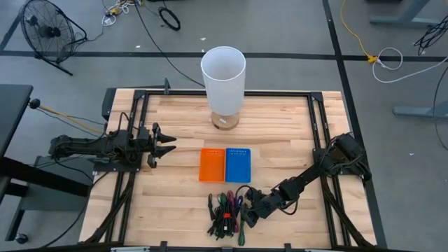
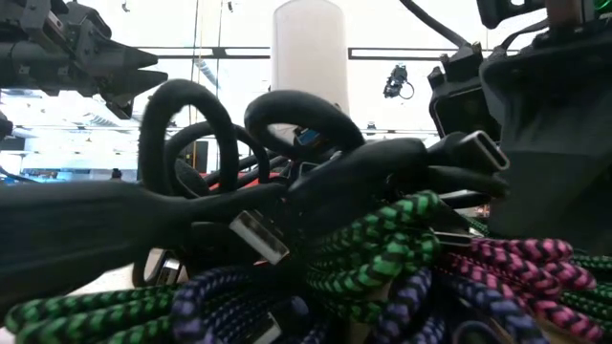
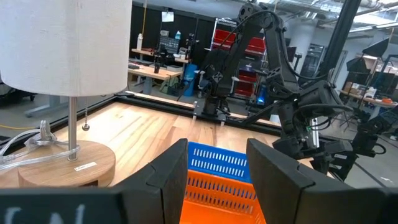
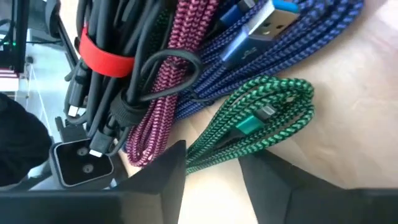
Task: Pick & Place USB Port
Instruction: Put the green USB cable into the blue bin
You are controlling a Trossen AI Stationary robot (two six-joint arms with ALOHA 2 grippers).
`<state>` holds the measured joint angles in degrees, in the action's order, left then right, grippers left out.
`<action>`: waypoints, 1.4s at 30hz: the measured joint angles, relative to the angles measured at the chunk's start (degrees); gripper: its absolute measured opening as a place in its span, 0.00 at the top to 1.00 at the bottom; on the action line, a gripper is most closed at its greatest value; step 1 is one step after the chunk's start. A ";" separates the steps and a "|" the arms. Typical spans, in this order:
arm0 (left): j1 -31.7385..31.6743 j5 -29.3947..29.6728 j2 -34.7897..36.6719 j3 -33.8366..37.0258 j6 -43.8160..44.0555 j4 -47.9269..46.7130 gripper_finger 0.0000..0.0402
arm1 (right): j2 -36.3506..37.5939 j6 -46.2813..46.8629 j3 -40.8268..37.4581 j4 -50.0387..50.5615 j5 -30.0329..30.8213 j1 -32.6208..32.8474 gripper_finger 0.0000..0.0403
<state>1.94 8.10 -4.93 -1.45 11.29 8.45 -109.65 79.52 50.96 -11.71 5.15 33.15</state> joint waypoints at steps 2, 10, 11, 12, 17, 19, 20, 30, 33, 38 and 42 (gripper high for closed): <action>0.01 0.00 0.00 0.00 -0.02 -0.33 0.58 | -0.02 -0.01 0.02 0.68 0.20 -0.02 0.69; 0.01 0.02 0.02 0.00 -0.01 -0.77 0.58 | 0.16 -0.87 -0.09 1.24 -0.10 -0.33 0.97; 0.02 0.01 0.01 0.00 0.00 -0.78 0.58 | 0.70 -1.59 -0.09 2.08 -1.41 -0.49 0.98; 0.01 0.03 0.02 0.00 0.00 -0.74 0.58 | 1.65 -2.49 -0.20 3.59 -3.18 -0.68 0.99; 0.00 0.22 0.02 0.00 0.07 -1.10 0.58 | 9.79 -4.54 -0.42 15.68 -3.06 -1.79 0.99; 0.01 0.21 0.02 0.00 0.07 -1.23 0.58 | 13.93 -5.51 -0.42 20.89 -1.58 -2.25 1.00; 0.00 0.22 0.02 0.00 0.07 -1.31 0.58 | 15.85 -6.05 -0.42 23.01 -0.49 -2.38 1.00; 0.00 1.07 0.02 0.00 0.09 -1.44 0.58 | 31.93 -18.75 -0.33 32.31 11.82 -7.39 1.00; 0.00 1.24 0.02 0.00 0.09 -1.38 0.58 | 33.01 -24.17 -0.33 31.89 11.99 -11.04 1.00; 0.00 1.30 0.04 0.00 0.09 -1.23 0.58 | 32.83 -31.49 -0.28 29.62 11.91 -18.58 1.00; 0.00 1.33 0.04 0.00 0.11 -1.21 0.58 | 32.79 -37.00 -0.28 25.28 8.26 -24.55 1.00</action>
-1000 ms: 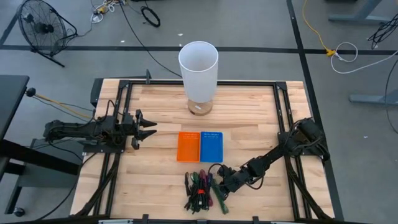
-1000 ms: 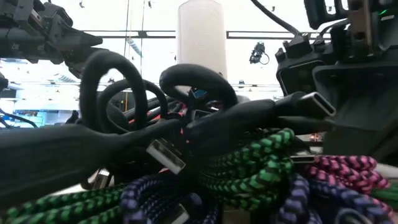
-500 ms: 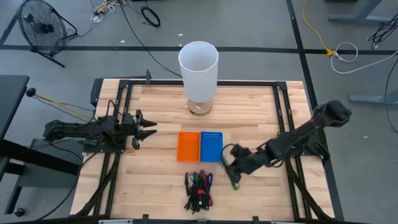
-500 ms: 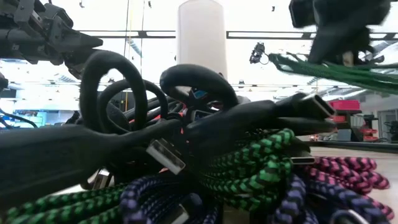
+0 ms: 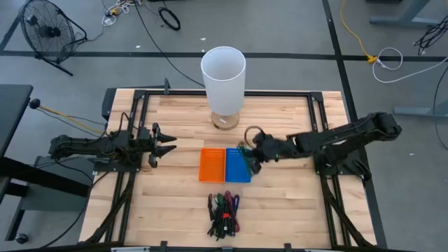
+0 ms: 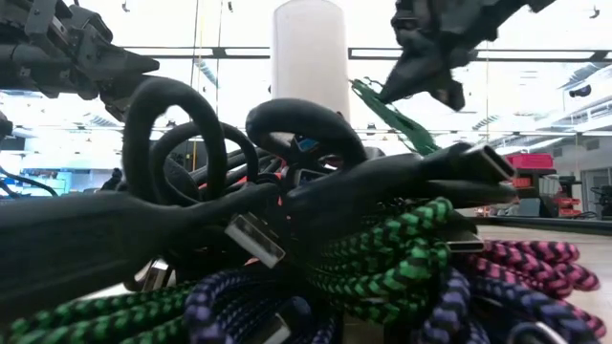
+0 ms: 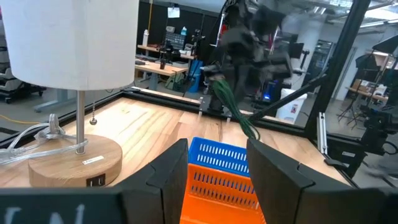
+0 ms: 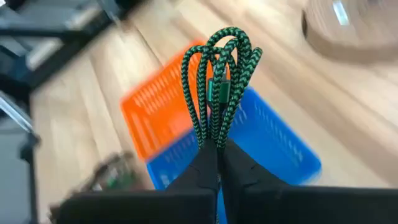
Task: Pick & Place USB Port
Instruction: Put the green USB cable into the blue bin, then put the black USB cable into the orange bin
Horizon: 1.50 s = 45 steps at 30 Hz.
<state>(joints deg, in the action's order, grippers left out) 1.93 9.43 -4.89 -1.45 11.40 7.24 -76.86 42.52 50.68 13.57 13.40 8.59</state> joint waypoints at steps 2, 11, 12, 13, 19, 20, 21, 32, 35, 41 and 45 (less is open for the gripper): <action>0.00 0.00 0.00 0.00 0.20 -0.02 0.58 | -0.30 -1.76 0.05 -2.68 -0.82 -1.96 1.00; 0.02 -0.02 0.00 0.00 0.40 -0.52 0.58 | -7.40 -2.26 0.07 -6.55 -5.20 -3.35 1.00; 0.00 0.05 0.00 0.00 0.39 -0.55 0.58 | -8.12 -2.23 0.07 -7.54 -5.62 -3.47 1.00; 0.00 0.41 0.00 0.00 0.39 -0.49 0.58 | -8.71 -1.94 0.07 -8.57 -5.79 -3.52 1.00; 0.01 1.05 0.01 0.00 0.44 -0.68 0.58 | -13.02 -0.79 0.09 -10.86 -6.81 -3.71 1.00; 0.00 1.06 0.01 0.00 0.44 -0.69 0.58 | -13.53 -0.47 0.09 -10.92 -6.91 -3.69 1.00; 0.00 1.05 0.02 0.00 0.42 -0.67 0.58 | -14.07 0.00 0.09 -11.03 -6.97 -3.68 1.00; 0.01 1.05 0.02 0.00 0.44 -0.84 0.58 | -16.15 -2.30 0.09 -10.64 -6.51 -3.95 0.94; 0.00 1.05 0.00 0.00 0.44 -0.86 0.58 | -16.15 -2.51 0.09 -10.65 -6.19 -4.29 0.86; 0.01 1.05 0.00 0.00 0.44 -0.93 0.58 | -16.15 -3.04 0.09 -10.69 -4.85 -5.73 0.73; 0.00 1.05 0.00 0.00 0.44 -1.24 0.58 | -15.76 -5.31 0.09 -12.34 -5.70 -6.94 0.70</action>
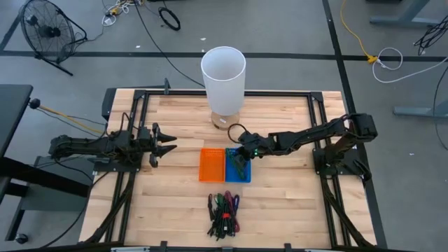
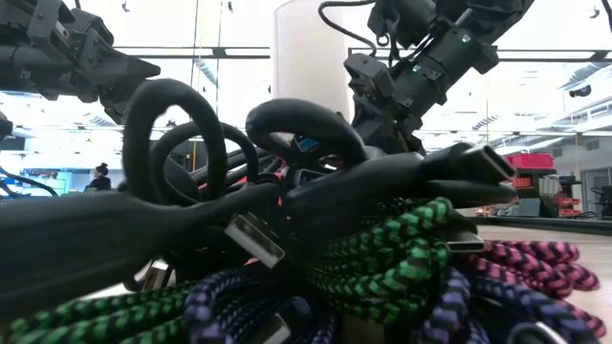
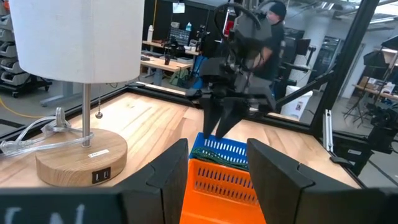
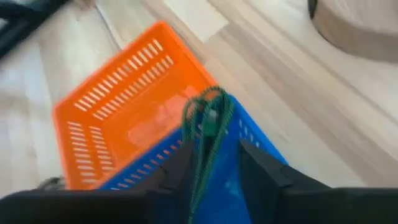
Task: Pick & Place USB Port
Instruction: Put the black USB cable into the orange bin
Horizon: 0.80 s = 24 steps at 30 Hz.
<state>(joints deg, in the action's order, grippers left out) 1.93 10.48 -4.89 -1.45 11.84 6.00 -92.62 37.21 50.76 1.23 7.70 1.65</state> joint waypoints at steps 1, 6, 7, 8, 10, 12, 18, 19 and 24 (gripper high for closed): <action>0.00 0.00 0.00 0.00 0.00 0.00 0.58 | 0.38 -0.43 0.00 -1.30 -1.21 -0.22 0.69; 0.02 0.00 0.00 0.00 0.00 0.02 0.58 | 1.75 -3.46 0.00 -10.20 -12.02 0.62 0.70; 0.01 0.00 0.00 0.00 0.00 0.02 0.58 | 1.75 -3.65 0.00 -11.67 -14.36 1.35 0.70; 0.00 0.00 0.00 0.00 0.00 0.02 0.58 | 1.75 -3.57 0.00 -12.74 -16.21 2.26 0.70; 0.02 0.00 0.01 0.00 0.00 0.02 0.58 | 1.75 -2.80 0.00 -14.35 -17.47 4.77 0.71; 0.01 0.00 0.01 0.00 0.00 0.02 0.58 | 1.72 -2.05 0.00 -14.41 -17.41 7.81 0.72; 0.00 0.00 0.00 0.00 0.00 0.02 0.58 | 1.24 2.31 0.00 -14.14 -10.51 17.54 0.72; 0.00 0.00 0.00 0.00 0.00 0.02 0.58 | 1.00 3.79 0.00 -14.03 -8.59 18.97 0.72; 0.00 0.00 0.01 0.00 0.02 0.04 0.58 | -2.07 12.33 0.00 -14.07 -0.24 25.35 0.71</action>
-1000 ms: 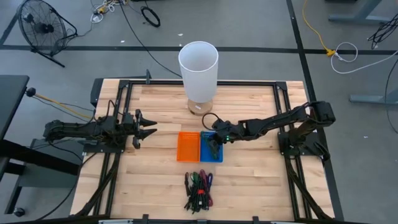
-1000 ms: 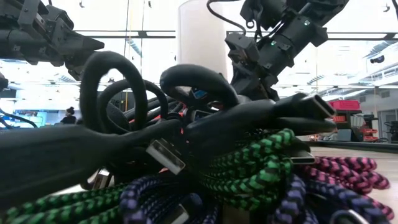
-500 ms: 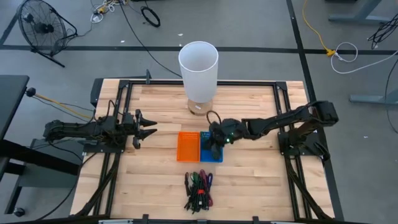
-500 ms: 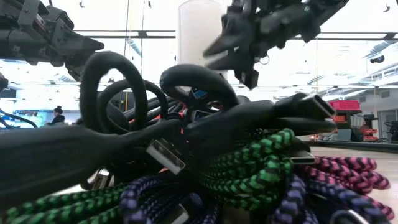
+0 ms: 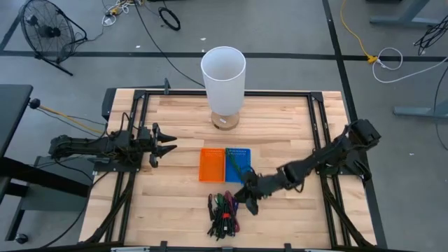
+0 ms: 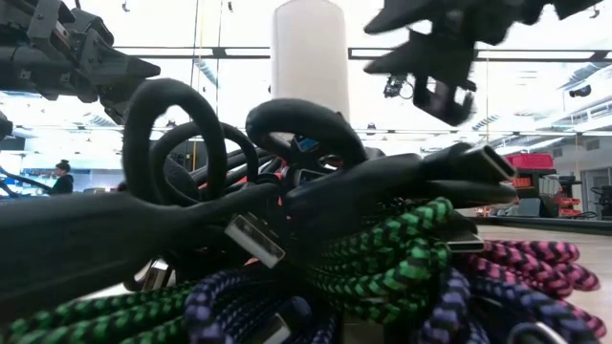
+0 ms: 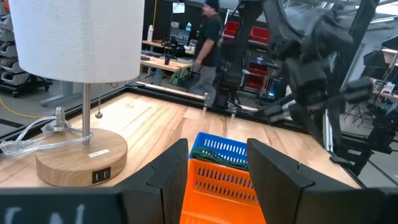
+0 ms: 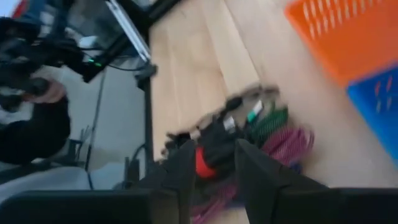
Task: Pick & Place USB Port
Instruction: Put the black USB cable into the orange bin
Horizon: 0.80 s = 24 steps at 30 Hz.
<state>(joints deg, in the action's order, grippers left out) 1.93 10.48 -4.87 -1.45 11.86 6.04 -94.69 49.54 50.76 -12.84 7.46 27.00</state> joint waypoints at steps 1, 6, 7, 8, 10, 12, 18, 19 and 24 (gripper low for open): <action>0.00 0.00 -0.01 0.00 0.00 0.00 0.58 | -1.02 2.00 0.00 -0.07 0.91 0.92 0.71; 0.00 0.00 0.00 0.00 0.00 0.00 0.58 | -6.64 9.99 0.00 -3.91 2.04 4.07 0.67; 0.01 0.00 -0.01 0.00 0.00 0.00 0.58 | -7.87 10.98 0.00 -5.54 2.07 4.37 0.66; 0.01 0.00 -0.01 0.00 0.00 0.00 0.58 | -8.90 11.43 -0.02 -7.13 2.08 4.53 0.65; 0.00 0.00 -0.01 0.00 0.00 0.02 0.58 | -10.96 11.50 -0.02 -11.47 2.09 4.64 0.64; 0.02 0.00 0.01 0.00 0.00 0.02 0.58 | -12.53 11.50 -0.02 -14.23 2.04 4.62 0.63; 0.01 0.00 -0.01 0.00 0.00 0.02 0.58 | -13.95 11.71 -0.02 -15.98 2.04 4.59 0.62; 0.00 0.00 -0.01 0.00 0.00 0.02 0.58 | -13.97 11.69 -0.02 -15.98 2.00 4.59 0.62; 0.00 0.00 -0.01 0.00 0.00 -0.02 0.58 | -13.98 11.52 -0.02 -15.93 -0.65 3.84 0.62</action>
<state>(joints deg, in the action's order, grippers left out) 1.93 10.48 -4.89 -1.45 11.86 6.03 -108.66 61.06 50.74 -28.77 6.81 30.84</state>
